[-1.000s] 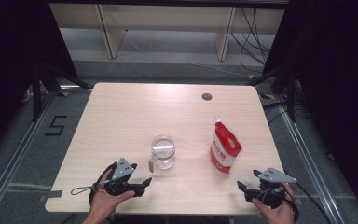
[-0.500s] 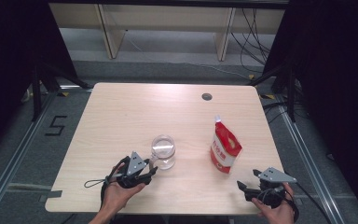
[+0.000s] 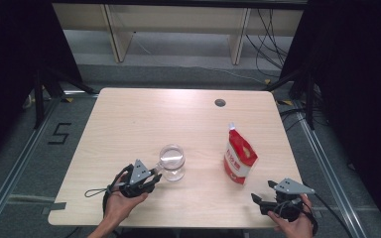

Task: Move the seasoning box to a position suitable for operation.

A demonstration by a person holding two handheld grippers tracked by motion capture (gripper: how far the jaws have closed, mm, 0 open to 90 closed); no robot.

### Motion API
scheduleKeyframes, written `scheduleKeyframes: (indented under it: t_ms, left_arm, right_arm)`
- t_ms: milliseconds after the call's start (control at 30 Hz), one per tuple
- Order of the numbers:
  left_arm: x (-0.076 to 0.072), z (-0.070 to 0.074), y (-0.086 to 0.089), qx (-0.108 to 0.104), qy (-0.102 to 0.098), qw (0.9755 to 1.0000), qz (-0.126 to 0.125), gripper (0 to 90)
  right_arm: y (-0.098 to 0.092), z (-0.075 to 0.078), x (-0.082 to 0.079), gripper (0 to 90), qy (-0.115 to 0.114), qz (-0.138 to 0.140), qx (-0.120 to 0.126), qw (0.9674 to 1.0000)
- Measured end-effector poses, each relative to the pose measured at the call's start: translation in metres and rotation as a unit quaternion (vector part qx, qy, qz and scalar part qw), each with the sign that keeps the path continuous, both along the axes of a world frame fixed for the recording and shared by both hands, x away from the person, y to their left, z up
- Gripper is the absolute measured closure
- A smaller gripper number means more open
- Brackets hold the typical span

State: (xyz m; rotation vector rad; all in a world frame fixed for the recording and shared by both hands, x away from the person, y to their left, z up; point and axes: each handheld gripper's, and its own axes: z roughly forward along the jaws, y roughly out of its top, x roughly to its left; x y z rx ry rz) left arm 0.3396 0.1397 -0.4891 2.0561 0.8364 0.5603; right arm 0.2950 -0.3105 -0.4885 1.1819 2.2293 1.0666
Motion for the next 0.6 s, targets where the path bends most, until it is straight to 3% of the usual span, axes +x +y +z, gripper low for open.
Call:
scheduleKeyframes:
  t_ms: [33,133,167,233,300,367,400,433,500,567,600]
  left_arm:
    - [0.000,-0.001,0.000,-0.001,-0.001,1.0000,0.004,70.6]
    - [0.000,-0.001,-0.002,0.003,-0.007,0.9999,0.015,70.6]
    - [0.002,-0.001,0.000,0.007,-0.010,0.9999,0.008,70.9]
    - [0.002,-0.002,0.001,-0.022,0.006,0.9995,0.023,71.9]
    - [0.005,-0.003,0.003,-0.029,0.008,0.9992,0.024,72.6]
    - [0.009,-0.001,0.010,-0.018,0.008,0.9995,0.024,73.1]
    - [0.010,-0.002,0.010,-0.031,0.007,0.9989,0.035,73.4]
    - [0.011,-0.003,0.011,-0.034,0.008,0.9983,0.048,73.7]
    - [0.013,-0.003,0.013,-0.031,0.003,0.9984,0.047,74.2]
    - [0.013,-0.002,0.013,-0.031,0.007,0.9984,0.047,74.3]
    - [0.013,-0.002,0.013,-0.037,0.013,0.9982,0.046,74.3]
  right_arm:
    - [0.002,0.000,-0.002,22.8,0.014,-0.012,0.005,0.9998]
    - [0.001,0.000,0.000,22.2,0.004,0.005,0.001,1.0000]
    - [0.002,0.000,-0.001,22.3,0.002,0.003,0.001,1.0000]
    - [0.005,0.000,-0.002,22.3,0.010,0.002,0.007,0.9999]
    - [0.004,0.000,-0.003,22.4,0.012,-0.001,0.001,0.9999]
    - [0.002,0.000,0.000,22.4,0.002,0.012,0.000,0.9999]
    - [0.001,0.000,0.000,22.3,-0.005,0.011,-0.004,0.9999]
    - [0.001,0.000,0.000,22.2,-0.005,0.013,-0.002,0.9999]
    - [0.002,-0.001,0.000,22.3,0.002,0.021,0.003,0.9998]
    - [0.003,0.000,0.000,22.2,-0.005,0.019,-0.006,0.9998]
    - [0.005,0.000,-0.003,22.3,0.008,0.008,0.004,0.9999]
